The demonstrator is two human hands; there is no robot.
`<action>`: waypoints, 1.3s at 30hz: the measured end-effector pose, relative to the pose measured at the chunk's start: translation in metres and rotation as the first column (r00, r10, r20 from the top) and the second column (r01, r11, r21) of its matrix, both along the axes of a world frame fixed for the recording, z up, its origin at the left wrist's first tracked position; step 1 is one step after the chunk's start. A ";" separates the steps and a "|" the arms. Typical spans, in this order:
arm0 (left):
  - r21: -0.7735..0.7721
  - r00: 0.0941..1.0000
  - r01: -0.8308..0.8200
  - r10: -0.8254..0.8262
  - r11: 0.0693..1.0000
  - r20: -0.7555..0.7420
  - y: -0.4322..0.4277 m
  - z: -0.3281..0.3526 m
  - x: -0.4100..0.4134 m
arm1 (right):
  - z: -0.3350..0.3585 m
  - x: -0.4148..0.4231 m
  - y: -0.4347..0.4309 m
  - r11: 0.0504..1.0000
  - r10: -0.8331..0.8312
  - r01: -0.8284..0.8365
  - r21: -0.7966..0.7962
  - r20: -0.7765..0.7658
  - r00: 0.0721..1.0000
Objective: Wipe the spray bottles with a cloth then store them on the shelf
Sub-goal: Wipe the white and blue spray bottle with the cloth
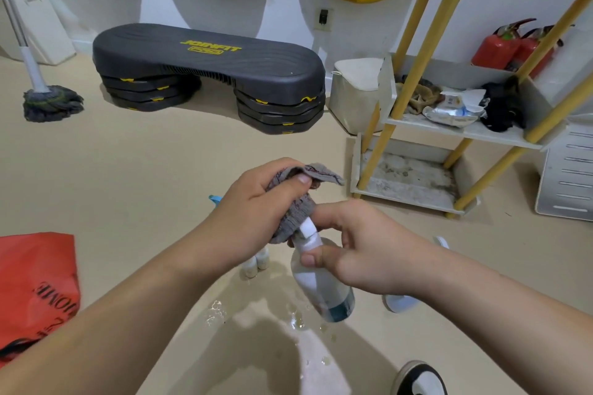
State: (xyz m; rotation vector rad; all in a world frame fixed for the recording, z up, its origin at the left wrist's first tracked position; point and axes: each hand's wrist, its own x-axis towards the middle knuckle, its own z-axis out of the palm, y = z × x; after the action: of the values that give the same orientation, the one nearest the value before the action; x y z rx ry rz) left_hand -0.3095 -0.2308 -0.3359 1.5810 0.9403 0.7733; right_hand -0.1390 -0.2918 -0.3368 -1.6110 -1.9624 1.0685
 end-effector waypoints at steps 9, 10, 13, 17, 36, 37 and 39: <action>0.071 0.989 -0.148 0.149 0.986 -0.013 0.000 0.011 0.004 | -0.003 0.000 0.002 0.996 -0.059 0.039 -0.076 -0.295 0.954; 0.111 0.984 -0.179 0.180 0.978 0.000 -0.002 0.012 0.004 | -0.004 -0.001 0.003 0.996 -0.076 0.054 -0.077 -0.323 0.943; 0.261 0.973 -0.226 0.229 0.939 0.020 -0.008 0.018 0.005 | -0.010 -0.007 0.005 0.991 -0.128 0.103 -0.083 -0.402 0.907; 0.362 0.937 -0.342 0.342 0.867 0.066 -0.011 0.019 0.008 | -0.018 -0.018 0.009 0.984 -0.174 0.163 -0.069 -0.528 0.831; 0.077 0.875 -0.480 0.470 0.874 0.116 -0.005 0.001 0.018 | -0.013 -0.011 0.011 0.904 -0.354 0.427 -0.010 -0.576 0.737; 0.038 0.880 -0.471 0.465 0.882 0.100 -0.006 0.000 0.017 | -0.012 -0.009 0.011 0.905 -0.356 0.425 -0.004 -0.552 0.754; -0.046 0.871 -0.474 0.476 0.879 0.123 -0.002 -0.001 0.011 | -0.010 -0.004 0.013 0.898 -0.364 0.439 0.029 -0.511 0.778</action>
State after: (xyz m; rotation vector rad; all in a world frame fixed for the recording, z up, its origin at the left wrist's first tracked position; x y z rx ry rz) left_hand -0.2984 -0.2328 -0.3371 1.2749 1.2552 1.1945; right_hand -0.1434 -0.2791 -0.3471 -1.4077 -1.2512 1.0039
